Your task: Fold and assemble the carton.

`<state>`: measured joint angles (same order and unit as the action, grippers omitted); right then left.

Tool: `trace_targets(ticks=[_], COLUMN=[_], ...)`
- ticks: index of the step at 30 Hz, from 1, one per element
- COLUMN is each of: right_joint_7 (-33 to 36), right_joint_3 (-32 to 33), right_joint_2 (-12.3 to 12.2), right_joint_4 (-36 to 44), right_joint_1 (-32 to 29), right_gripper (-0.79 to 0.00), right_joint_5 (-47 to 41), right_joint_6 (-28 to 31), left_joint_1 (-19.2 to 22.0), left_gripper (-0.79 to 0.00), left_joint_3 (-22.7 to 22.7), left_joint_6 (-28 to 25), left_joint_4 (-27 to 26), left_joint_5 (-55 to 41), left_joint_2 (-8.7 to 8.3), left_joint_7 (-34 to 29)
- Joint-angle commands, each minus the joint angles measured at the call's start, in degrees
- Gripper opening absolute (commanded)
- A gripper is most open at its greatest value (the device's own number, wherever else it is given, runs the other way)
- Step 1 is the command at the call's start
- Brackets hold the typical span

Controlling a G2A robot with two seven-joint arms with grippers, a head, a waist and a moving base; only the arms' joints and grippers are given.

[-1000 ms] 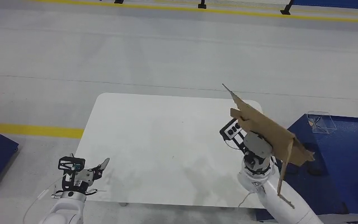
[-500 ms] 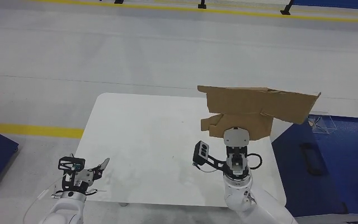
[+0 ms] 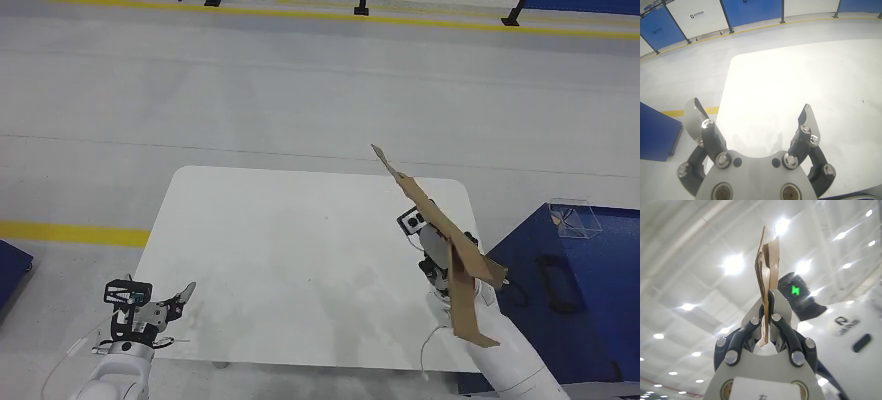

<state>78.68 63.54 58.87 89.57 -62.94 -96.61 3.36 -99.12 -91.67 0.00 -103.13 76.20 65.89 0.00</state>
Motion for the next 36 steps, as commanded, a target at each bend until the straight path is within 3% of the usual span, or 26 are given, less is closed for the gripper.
trace_targets(ticks=[1,5,11,18,30,32,34,36], right_joint_7=[0.5,-0.3,-3.0,-6.4,-7.0,-7.0,-8.2,-8.5], right_joint_3=[3.5,8.8,12.7,9.3,7.0,7.0,6.9,6.5], right_joint_2=[-0.3,-0.9,-1.1,-0.2,0.4,0.4,0.3,0.3], right_joint_4=[-1.7,-3.0,-4.7,-7.6,-9.7,-9.7,-8.7,-8.0], right_joint_1=[0.7,0.4,-0.6,-1.4,-0.9,-0.9,-1.1,-1.5], right_gripper=[-0.785,-0.785,-0.785,-0.785,-0.785,-0.785,-0.785,-0.785], right_joint_5=[7.7,19.4,31.6,42.5,43.5,43.5,46.1,47.2], right_joint_6=[7.3,16.8,25.2,28.7,28.5,28.5,27.3,25.3], left_joint_1=[0.0,0.0,0.0,0.0,-0.1,-0.1,1.0,2.4], left_gripper=[0.000,0.000,0.000,0.000,0.000,0.000,0.000,0.000], left_joint_3=[0.0,0.0,0.0,0.0,0.1,0.1,-1.4,-3.2], left_joint_6=[0.0,0.0,0.0,0.0,-0.4,-5.1,-9.8,-16.7], left_joint_4=[0.0,0.0,0.0,0.0,0.0,-0.6,-2.4,-3.5], left_joint_5=[0.0,0.0,0.0,0.0,-0.2,-5.0,-14.3,-30.8], left_joint_2=[0.00,0.00,0.00,0.00,0.00,-0.04,-0.20,-0.50], left_joint_7=[0.0,0.0,0.0,0.0,-0.2,-4.9,-14.3,-27.4])
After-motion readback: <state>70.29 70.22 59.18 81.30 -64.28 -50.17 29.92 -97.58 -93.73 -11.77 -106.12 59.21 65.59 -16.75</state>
